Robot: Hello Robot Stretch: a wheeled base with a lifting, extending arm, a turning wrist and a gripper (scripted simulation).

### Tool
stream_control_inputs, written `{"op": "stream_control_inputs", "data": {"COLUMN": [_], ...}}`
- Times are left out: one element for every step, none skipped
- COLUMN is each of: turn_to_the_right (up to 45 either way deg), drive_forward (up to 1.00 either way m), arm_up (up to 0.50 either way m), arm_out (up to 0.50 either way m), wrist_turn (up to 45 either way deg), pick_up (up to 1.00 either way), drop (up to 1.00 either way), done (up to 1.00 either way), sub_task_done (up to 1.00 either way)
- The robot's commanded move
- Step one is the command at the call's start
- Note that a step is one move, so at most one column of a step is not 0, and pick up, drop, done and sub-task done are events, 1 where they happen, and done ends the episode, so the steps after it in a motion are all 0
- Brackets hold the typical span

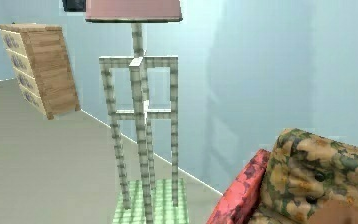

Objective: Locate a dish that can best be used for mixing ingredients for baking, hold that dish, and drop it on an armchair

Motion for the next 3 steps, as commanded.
{"op": "stream_control_inputs", "data": {"turn_to_the_right": [0.0,0.0,0.0], "drive_forward": [0.0,0.0,0.0], "arm_up": [0.1,0.0,0.0], "arm_out": [0.0,-0.08,0.0], "wrist_turn": [0.0,0.0,0.0], "pick_up": [0.0,0.0,0.0], "drop": [0.0,0.0,0.0], "done": [0.0,0.0,1.0], "sub_task_done": [0.0,0.0,0.0]}}
